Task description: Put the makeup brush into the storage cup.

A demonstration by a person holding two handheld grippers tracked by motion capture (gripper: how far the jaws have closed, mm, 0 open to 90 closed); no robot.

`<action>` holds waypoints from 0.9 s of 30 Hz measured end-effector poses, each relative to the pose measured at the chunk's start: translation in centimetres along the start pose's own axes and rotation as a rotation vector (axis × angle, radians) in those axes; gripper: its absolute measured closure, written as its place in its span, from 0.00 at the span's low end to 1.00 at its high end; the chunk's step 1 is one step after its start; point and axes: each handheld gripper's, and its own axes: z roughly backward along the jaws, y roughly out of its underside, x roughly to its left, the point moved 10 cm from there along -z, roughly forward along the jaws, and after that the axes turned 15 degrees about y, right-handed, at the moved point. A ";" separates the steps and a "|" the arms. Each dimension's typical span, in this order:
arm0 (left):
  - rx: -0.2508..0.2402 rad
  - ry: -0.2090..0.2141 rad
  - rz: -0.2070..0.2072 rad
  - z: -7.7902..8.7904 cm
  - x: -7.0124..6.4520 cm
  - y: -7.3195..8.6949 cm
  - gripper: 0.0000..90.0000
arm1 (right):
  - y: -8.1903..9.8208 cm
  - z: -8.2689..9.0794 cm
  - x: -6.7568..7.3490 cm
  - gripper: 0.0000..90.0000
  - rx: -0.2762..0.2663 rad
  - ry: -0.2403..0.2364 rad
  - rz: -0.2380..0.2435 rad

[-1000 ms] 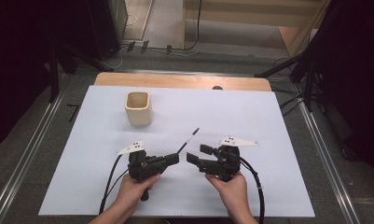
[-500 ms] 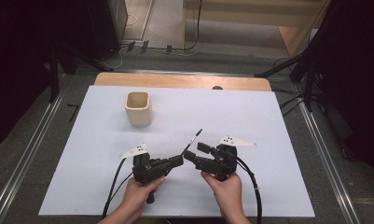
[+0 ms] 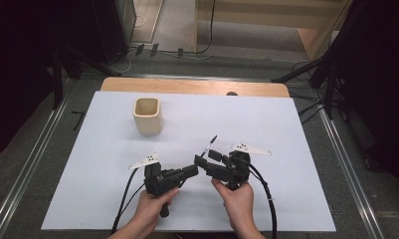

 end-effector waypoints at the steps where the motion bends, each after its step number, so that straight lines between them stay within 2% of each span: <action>1: -0.002 0.000 0.000 0.0 0.0 0.0 0.94 | 0.0 -0.1 0.0 0.35 -0.002 -0.002 -0.001; 7: -0.004 0.009 0.010 -0.1 0.0 0.0 0.94 | -0.1 -0.4 0.1 0.39 -0.003 -0.006 -0.009; 13: -0.004 0.018 0.012 -0.1 0.1 0.1 0.94 | 0.0 -0.8 0.4 0.52 0.012 -0.028 -0.009; 17: -0.006 0.025 0.014 -0.2 0.0 0.1 0.94 | 0.0 -0.9 0.5 0.60 0.028 -0.038 -0.029; 22: -0.003 0.024 0.011 -0.2 0.0 0.2 0.94 | 0.0 -0.9 0.5 0.72 0.072 -0.059 -0.087; 27: -0.005 0.025 0.011 -0.2 0.0 0.2 0.94 | -0.1 -0.8 0.4 0.81 0.076 -0.070 -0.105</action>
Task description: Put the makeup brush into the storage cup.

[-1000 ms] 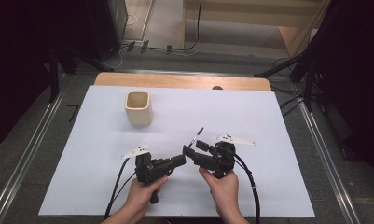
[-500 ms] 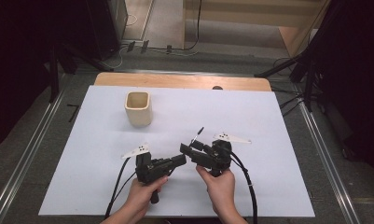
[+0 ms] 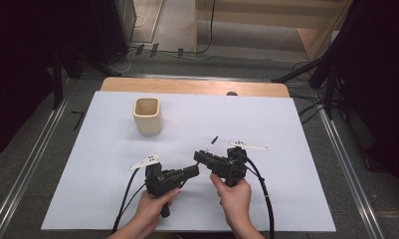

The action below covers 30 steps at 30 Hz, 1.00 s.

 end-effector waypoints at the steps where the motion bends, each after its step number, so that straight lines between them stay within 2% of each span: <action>1: -0.001 0.000 0.000 0.0 0.0 0.0 0.94 | 0.0 0.0 0.0 0.82 0.005 -0.004 -0.006; 5: 0.002 -0.001 -0.003 0.0 0.0 0.0 0.94 | 0.1 -0.1 0.0 0.87 0.043 -0.027 -0.056; 10: 0.004 0.002 -0.010 -0.1 -0.1 0.1 0.94 | 0.0 0.1 0.0 0.90 0.040 -0.043 -0.062; 13: 0.009 0.005 -0.011 -0.1 -0.1 0.2 0.94 | 0.1 0.2 0.1 0.91 0.061 -0.056 -0.086; 18: 0.023 -0.002 -0.009 -0.1 0.0 0.3 0.93 | 0.1 0.2 0.2 0.93 0.071 -0.073 -0.092; 20: 0.054 0.023 0.027 -0.5 0.0 0.6 0.75 | 0.1 0.2 0.2 0.95 0.078 -0.081 -0.098; 22: 0.083 0.004 0.020 -0.6 0.2 0.8 0.64 | 0.2 0.2 0.2 0.95 0.080 -0.082 -0.095; 25: 0.122 -0.028 -0.001 -0.6 0.4 0.8 0.57 | 0.2 0.2 0.1 0.95 0.084 -0.081 -0.094; 30: 0.180 -0.070 -0.027 -0.2 0.5 0.3 0.56 | 0.2 0.3 -0.1 0.95 0.094 -0.081 -0.093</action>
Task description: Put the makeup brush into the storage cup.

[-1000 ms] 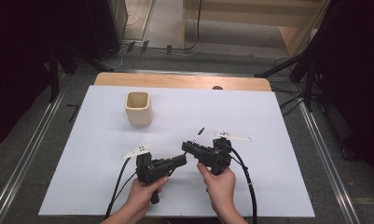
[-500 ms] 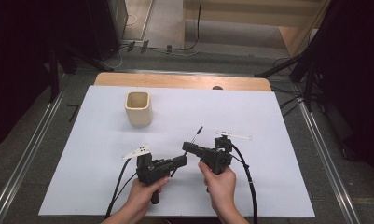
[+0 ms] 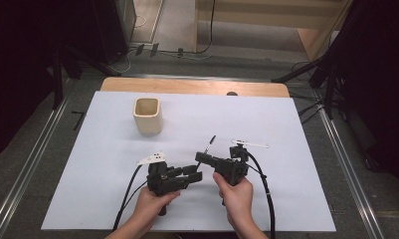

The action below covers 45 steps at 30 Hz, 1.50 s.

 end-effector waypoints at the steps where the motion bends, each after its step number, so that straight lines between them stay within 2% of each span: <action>1: 0.011 -0.013 -0.009 0.1 0.0 -0.1 0.56 | 0.0 0.0 -0.1 0.95 0.000 0.001 0.003; 8: 0.091 -0.067 -0.083 0.4 -0.2 -0.6 0.54 | -0.1 0.1 -0.3 0.95 0.005 0.005 0.012; 9: 0.108 -0.066 -0.081 0.4 -0.2 -0.6 0.43 | -0.1 0.1 -0.3 0.95 0.007 0.006 0.013; 10: 0.122 -0.060 -0.072 0.4 -0.2 -0.5 0.41 | -0.1 0.1 -0.4 0.95 0.002 0.013 0.025; 12: 0.146 -0.062 -0.079 0.4 -0.2 -0.5 0.41 | -0.1 0.0 -0.6 0.95 0.005 0.020 0.037; 15: 0.166 -0.052 -0.061 0.6 -0.2 -0.6 0.41 | 0.0 0.0 -0.8 0.95 0.011 0.038 0.062; 18: 0.205 -0.067 -0.069 0.7 0.0 -0.5 0.41 | 0.1 -0.1 -1.0 0.95 0.017 0.050 0.078; 20: 0.240 -0.051 -0.062 0.8 -0.1 -0.3 0.41 | 0.2 -0.3 -1.2 0.95 0.021 0.055 0.092; 23: 0.275 -0.052 -0.066 0.9 0.0 -0.2 0.41 | 0.3 -0.3 -1.2 0.95 0.036 0.057 0.095; 29: 0.287 -0.032 -0.053 1.5 -0.1 -0.5 0.41 | 0.5 -0.5 -1.2 0.95 0.049 0.052 0.132; 34: 0.318 0.005 -0.033 2.0 -0.4 -0.3 0.41 | 0.9 -0.8 -1.0 0.95 0.079 0.020 0.174; 41: 0.362 0.032 -0.033 2.3 -0.4 0.0 0.41 | 1.8 -1.0 -0.6 0.95 0.137 -0.013 0.223; 45: 0.377 0.055 -0.028 2.2 -0.6 0.3 0.41 | 1.9 -1.1 -0.2 0.95 0.132 -0.035 0.251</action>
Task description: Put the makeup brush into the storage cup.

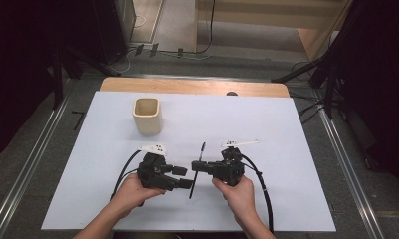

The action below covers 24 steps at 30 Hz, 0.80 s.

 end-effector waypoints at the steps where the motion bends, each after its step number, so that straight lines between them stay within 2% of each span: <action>1: 0.006 0.001 0.004 -0.1 0.0 0.1 0.41 | 0.0 0.0 0.1 0.95 0.001 -0.004 0.004; 5: 0.019 -0.003 0.007 -0.3 0.2 0.3 0.41 | 0.3 -0.2 0.6 0.95 0.013 -0.021 0.026; 10: 0.023 -0.003 0.017 -0.5 0.4 0.5 0.41 | 0.4 -0.3 0.8 0.95 0.013 -0.018 0.031; 15: 0.022 0.010 0.046 -0.9 0.3 0.5 0.42 | 0.4 -0.5 1.0 0.95 0.012 -0.021 0.034; 16: 0.021 0.005 0.054 -0.9 0.3 0.5 0.44 | 0.4 -0.5 1.1 0.95 0.011 -0.021 0.037; 17: 0.021 -0.005 0.049 -0.9 0.4 0.5 0.52 | 0.4 -0.5 1.1 0.95 0.006 -0.021 0.033; 20: 0.015 0.002 0.068 -1.0 0.3 0.4 0.55 | 0.3 -0.4 1.3 0.95 0.006 -0.024 0.017; 21: 0.019 -0.006 0.058 -0.9 0.3 0.4 0.62 | 0.3 -0.4 1.3 0.95 0.000 -0.023 0.019; 22: 0.014 0.000 0.069 -0.9 0.2 0.3 0.63 | 0.3 -0.4 1.3 0.95 0.000 -0.022 0.021; 24: 0.006 -0.004 0.068 -0.9 0.1 0.2 0.71 | 0.4 -0.5 1.3 0.95 0.006 -0.023 0.018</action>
